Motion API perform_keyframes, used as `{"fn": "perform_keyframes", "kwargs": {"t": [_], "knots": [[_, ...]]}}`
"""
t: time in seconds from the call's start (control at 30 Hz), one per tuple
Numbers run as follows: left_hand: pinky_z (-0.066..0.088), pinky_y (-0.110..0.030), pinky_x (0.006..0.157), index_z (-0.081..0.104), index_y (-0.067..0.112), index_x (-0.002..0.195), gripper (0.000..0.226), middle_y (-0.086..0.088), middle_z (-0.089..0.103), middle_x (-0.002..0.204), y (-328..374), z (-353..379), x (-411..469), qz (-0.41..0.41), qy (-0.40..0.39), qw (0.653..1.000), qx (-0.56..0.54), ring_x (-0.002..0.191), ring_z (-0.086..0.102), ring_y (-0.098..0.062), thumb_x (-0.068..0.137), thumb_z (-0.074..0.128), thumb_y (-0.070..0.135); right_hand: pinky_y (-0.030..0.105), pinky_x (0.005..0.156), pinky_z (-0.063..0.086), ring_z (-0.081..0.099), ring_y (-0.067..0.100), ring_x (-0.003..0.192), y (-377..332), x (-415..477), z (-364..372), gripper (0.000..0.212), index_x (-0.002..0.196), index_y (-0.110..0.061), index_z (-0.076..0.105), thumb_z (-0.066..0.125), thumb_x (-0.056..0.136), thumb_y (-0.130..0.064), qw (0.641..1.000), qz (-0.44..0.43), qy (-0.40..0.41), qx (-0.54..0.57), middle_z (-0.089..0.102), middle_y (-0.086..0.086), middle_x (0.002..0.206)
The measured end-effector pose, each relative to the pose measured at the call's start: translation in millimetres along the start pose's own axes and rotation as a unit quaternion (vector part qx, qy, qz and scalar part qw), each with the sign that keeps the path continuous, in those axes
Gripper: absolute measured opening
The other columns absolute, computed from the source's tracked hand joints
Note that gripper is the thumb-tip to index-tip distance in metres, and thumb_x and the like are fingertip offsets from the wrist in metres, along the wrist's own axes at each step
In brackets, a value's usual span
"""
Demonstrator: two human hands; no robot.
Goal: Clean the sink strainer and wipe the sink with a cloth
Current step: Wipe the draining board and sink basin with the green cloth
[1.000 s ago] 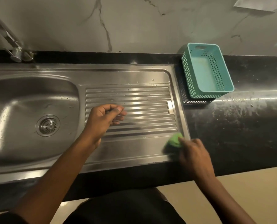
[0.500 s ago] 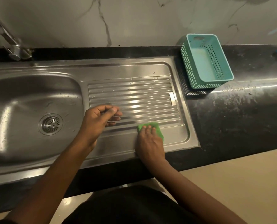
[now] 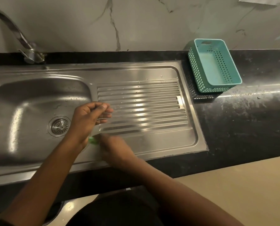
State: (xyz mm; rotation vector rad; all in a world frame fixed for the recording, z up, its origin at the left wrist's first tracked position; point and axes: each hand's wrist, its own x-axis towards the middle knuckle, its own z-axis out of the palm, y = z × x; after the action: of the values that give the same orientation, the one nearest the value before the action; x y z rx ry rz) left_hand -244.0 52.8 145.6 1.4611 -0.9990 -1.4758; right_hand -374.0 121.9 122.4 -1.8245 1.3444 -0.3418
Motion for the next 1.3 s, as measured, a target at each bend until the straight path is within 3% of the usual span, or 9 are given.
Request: {"fn": "perform_keyframes", "kwargs": {"t": [0.1, 0.2, 0.3, 0.4, 0.47, 0.57, 0.87, 1.07, 1.3], "knots": [[0.061, -0.030, 0.079, 0.079, 0.017, 0.099, 0.016, -0.004, 0.085, 0.094, 8.2, -0.8, 3.2, 0.003, 0.012, 1.000, -0.008, 0.086, 0.080, -0.019, 0.104, 0.064, 0.018, 0.044, 0.086, 0.058, 0.071, 0.026, 0.100, 33.2, -8.9, -38.1, 0.034, 0.129, -0.016, 0.067, 0.051, 0.099, -0.020, 0.975, 0.073, 0.140, 0.156, 0.076, 0.008, 0.111], [0.061, -0.033, 0.082, 0.079, 0.013, 0.103, 0.015, -0.006, 0.084, 0.095, 12.4, -0.3, 2.8, 0.003, 0.020, 1.000, -0.009, 0.088, 0.079, -0.021, 0.104, 0.064, 0.018, 0.053, 0.099, 0.056, 0.068, 0.029, 0.115, 85.2, -22.8, -87.9, 0.037, 0.141, -0.016, 0.059, 0.053, 0.105, -0.013, 0.890, 0.176, 0.310, 0.286, 0.070, 0.011, 0.128], [0.061, -0.033, 0.082, 0.079, 0.014, 0.103, 0.015, -0.006, 0.085, 0.097, 11.7, 0.7, 1.2, 0.000, 0.021, 1.000, -0.011, 0.088, 0.079, -0.021, 0.104, 0.064, 0.017, 0.052, 0.110, 0.050, 0.056, 0.031, 0.132, 136.4, -39.6, -123.5, 0.057, 0.156, -0.028, 0.037, 0.053, 0.102, -0.014, 0.867, 0.256, 0.383, 0.189, 0.050, 0.011, 0.151], [0.062, -0.032, 0.081, 0.079, 0.015, 0.104, 0.014, -0.007, 0.085, 0.099, 8.3, 0.7, 0.2, -0.003, 0.018, 1.000, -0.008, 0.090, 0.080, -0.022, 0.103, 0.066, 0.018, 0.045, 0.128, 0.019, 0.017, 0.034, 0.158, 167.7, -48.8, -132.3, 0.061, 0.160, -0.022, 0.031, 0.052, 0.103, -0.023, 0.883, 0.298, 0.337, -0.132, 0.016, 0.011, 0.171], [0.062, -0.031, 0.080, 0.080, 0.016, 0.104, 0.014, -0.007, 0.085, 0.098, 4.6, -0.9, -0.9, -0.005, 0.015, 1.000, -0.005, 0.090, 0.080, -0.021, 0.103, 0.066, 0.019, 0.047, 0.130, 0.012, 0.011, 0.030, 0.159, 173.5, -44.6, -128.0, 0.060, 0.159, -0.012, 0.032, 0.035, 0.108, -0.044, 0.893, 0.269, 0.259, -0.251, 0.019, 0.015, 0.171], [0.064, -0.029, 0.079, 0.080, 0.015, 0.104, 0.014, -0.007, 0.085, 0.098, -0.6, -7.0, -2.7, -0.012, 0.015, 1.000, 0.000, 0.090, 0.081, -0.023, 0.103, 0.066, 0.018, 0.044, 0.130, 0.010, 0.011, 0.031, 0.159, 171.4, -31.4, -108.2, 0.075, 0.162, -0.005, 0.021, 0.024, 0.108, -0.057, 0.908, 0.270, 0.211, -0.242, 0.017, 0.018, 0.170], [0.062, -0.034, 0.083, 0.079, 0.013, 0.106, 0.016, -0.008, 0.084, 0.100, -10.6, -24.7, -2.9, -0.029, 0.003, 1.000, -0.007, 0.090, 0.081, -0.022, 0.104, 0.064, 0.016, 0.040, 0.130, 0.016, 0.021, 0.027, 0.158, 131.7, 8.2, -59.4, 0.052, 0.153, -0.004, 0.041, 0.045, 0.102, -0.005, 0.896, 0.257, 0.275, -0.236, 0.033, 0.015, 0.165], [0.063, -0.029, 0.079, 0.078, 0.006, 0.112, 0.018, -0.011, 0.084, 0.100, -9.3, -30.3, -4.3, -0.030, 0.008, 1.000, -0.003, 0.089, 0.080, -0.021, 0.104, 0.063, 0.015, 0.042, 0.131, 0.006, 0.014, 0.033, 0.159, 31.5, 53.0, 36.8, 0.064, 0.160, -0.001, 0.026, 0.042, 0.099, -0.011, 0.969, 0.082, 0.165, -0.162, 0.021, 0.022, 0.168], [0.064, -0.030, 0.080, 0.080, 0.014, 0.106, 0.015, -0.008, 0.085, 0.098, -6.8, -31.7, -2.7, -0.027, -0.001, 1.000, 0.001, 0.091, 0.080, -0.022, 0.103, 0.066, 0.017, 0.042, 0.127, 0.021, 0.025, 0.027, 0.157, 44.5, 57.9, 7.7, 0.060, 0.159, -0.012, 0.036, 0.048, 0.100, -0.010, 0.970, -0.091, 0.038, -0.222, 0.033, 0.009, 0.167]]}}
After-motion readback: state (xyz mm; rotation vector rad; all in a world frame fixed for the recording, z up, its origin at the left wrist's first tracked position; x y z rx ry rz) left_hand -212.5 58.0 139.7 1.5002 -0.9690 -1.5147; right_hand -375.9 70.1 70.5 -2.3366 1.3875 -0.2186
